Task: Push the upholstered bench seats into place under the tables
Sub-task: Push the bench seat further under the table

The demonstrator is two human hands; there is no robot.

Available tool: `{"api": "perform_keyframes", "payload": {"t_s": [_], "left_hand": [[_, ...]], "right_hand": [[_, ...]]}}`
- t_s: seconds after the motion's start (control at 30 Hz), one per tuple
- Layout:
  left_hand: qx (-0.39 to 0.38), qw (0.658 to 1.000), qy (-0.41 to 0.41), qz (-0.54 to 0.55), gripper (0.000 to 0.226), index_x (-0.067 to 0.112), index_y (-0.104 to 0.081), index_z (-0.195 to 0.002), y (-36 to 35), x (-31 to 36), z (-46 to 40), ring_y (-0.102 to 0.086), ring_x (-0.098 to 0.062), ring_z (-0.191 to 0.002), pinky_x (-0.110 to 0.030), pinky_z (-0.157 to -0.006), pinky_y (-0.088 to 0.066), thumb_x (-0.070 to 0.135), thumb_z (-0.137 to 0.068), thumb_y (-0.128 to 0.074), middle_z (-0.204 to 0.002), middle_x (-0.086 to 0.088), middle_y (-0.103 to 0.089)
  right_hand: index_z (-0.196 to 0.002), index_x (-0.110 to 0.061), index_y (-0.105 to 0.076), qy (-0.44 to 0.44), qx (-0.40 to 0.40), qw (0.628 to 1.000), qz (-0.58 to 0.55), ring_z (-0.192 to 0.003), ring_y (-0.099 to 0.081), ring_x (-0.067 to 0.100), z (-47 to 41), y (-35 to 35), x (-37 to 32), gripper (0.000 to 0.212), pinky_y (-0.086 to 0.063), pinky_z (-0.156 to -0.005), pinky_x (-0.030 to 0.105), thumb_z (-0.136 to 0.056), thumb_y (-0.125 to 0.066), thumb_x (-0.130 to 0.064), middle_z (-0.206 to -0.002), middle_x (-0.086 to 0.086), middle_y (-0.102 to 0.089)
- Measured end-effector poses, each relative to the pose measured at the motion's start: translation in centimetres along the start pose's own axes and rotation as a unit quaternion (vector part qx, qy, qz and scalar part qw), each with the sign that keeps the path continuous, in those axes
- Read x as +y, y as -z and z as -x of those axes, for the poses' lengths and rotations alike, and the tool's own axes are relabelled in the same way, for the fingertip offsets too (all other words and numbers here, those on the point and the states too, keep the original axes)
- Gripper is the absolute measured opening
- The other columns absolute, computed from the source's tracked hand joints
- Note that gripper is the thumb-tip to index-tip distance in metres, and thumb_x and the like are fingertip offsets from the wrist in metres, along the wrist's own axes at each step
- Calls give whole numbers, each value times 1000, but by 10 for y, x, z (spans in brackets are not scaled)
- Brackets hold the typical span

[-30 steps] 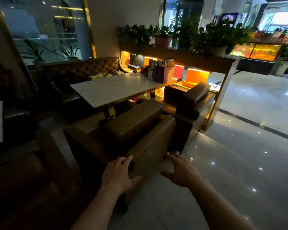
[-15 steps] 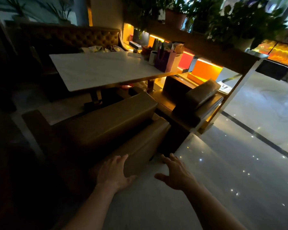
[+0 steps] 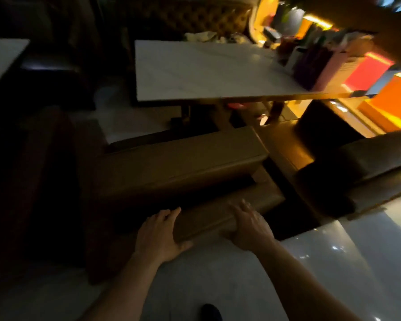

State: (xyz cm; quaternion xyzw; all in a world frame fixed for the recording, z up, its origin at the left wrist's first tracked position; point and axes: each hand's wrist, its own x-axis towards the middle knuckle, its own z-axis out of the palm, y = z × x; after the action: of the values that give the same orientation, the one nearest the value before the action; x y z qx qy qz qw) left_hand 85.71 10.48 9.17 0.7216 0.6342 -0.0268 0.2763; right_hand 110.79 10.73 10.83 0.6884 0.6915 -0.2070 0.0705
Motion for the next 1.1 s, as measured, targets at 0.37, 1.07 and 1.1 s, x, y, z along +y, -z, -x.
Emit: {"api": "perform_keyframes", "payload": {"t_s": [0.37,1.07,1.1], "left_hand": [[-14,993,110,-35,118,40,-4,-153,-61,-8,-72,-18,-24,-145,-46,-118,-19,78,-62,-68,-162,5,-15],[63,994,58,-62,110,36,-8,-154,-117,-45,2,-13,-20,-148,-45,-122,-2,78,-67,-61,-161,4,-20],[63,995,57,-61,108,37,-6,-154,-120,-47,8,-11,-21,-148,-45,-122,-1,78,-69,-60,-162,4,-19]], "right_hand": [[-154,-37,13,155,-98,975,122,-149,18,34,-133,-47,52,122,5,-120,57,-70,-70,-70,-165,10,13],[-155,-37,2,125,-19,986,113,-150,-2,36,-40,-107,27,107,-9,-121,57,-75,-55,-80,-165,12,-8],[-155,-37,3,121,-22,986,111,-151,-1,36,-32,-110,24,107,-8,-121,57,-75,-54,-81,-165,12,-6]]}}
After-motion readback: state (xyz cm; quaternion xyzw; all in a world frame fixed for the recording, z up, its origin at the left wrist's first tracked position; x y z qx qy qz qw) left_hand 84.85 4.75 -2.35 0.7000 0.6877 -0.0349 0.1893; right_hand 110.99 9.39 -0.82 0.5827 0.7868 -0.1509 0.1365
